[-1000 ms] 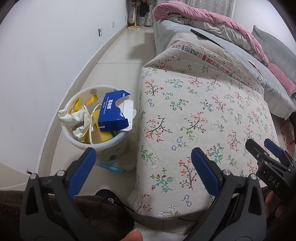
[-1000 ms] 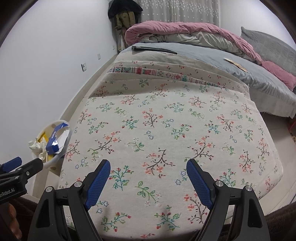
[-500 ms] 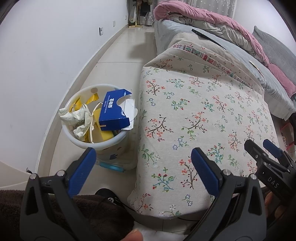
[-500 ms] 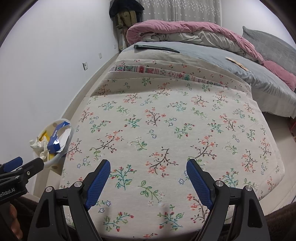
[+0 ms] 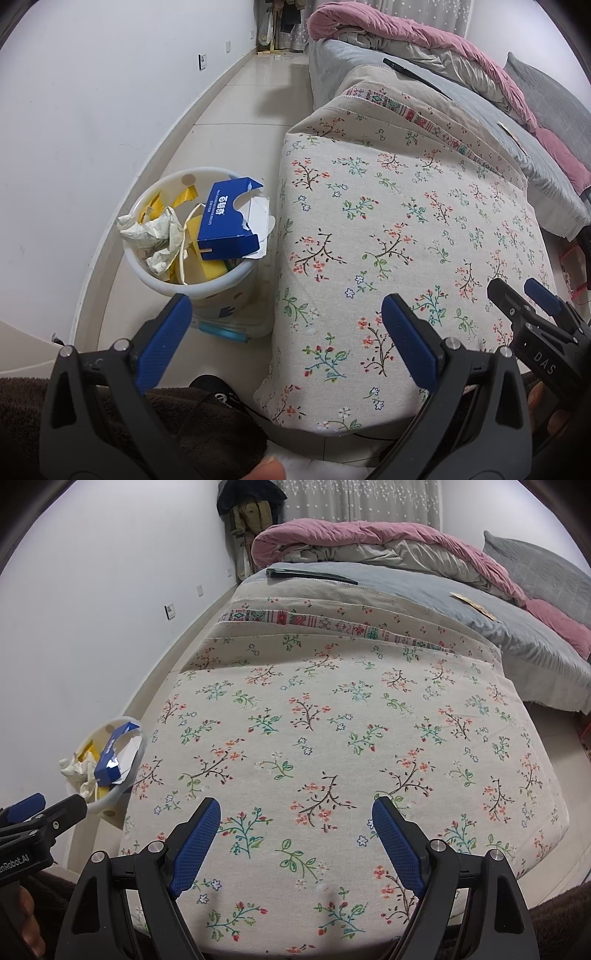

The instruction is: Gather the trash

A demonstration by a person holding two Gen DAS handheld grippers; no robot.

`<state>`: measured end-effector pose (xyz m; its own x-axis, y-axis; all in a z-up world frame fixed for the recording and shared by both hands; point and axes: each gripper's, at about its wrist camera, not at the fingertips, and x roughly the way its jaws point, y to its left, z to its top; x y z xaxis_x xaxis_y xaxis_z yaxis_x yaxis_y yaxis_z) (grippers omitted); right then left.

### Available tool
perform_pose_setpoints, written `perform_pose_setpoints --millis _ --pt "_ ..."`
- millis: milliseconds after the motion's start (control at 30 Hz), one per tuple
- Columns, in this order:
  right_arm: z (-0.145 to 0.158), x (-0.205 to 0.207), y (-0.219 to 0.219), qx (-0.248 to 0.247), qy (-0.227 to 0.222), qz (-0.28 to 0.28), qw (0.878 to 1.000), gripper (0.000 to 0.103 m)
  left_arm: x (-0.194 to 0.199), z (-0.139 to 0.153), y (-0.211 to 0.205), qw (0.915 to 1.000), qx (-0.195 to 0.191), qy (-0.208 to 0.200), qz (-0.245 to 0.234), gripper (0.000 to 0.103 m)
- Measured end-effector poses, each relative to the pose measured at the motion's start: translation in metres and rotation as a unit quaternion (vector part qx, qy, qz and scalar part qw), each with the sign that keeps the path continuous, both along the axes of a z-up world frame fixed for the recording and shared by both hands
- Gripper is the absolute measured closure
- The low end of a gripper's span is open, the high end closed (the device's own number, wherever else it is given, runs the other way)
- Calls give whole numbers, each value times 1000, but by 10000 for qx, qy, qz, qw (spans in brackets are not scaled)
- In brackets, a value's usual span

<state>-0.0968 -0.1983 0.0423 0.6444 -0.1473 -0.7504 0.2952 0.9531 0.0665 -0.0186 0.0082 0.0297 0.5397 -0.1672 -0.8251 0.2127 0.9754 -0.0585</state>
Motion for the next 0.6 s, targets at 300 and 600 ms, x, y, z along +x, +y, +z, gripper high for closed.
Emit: perform_pose_setpoints --millis 300,600 --pt "0 0 0 1 1 0 10000 17 0 0 0 10000 1 -3 2 1" --pt "-1 -1 0 -1 10 4 10000 17 0 0 0 10000 2 2 1 1"
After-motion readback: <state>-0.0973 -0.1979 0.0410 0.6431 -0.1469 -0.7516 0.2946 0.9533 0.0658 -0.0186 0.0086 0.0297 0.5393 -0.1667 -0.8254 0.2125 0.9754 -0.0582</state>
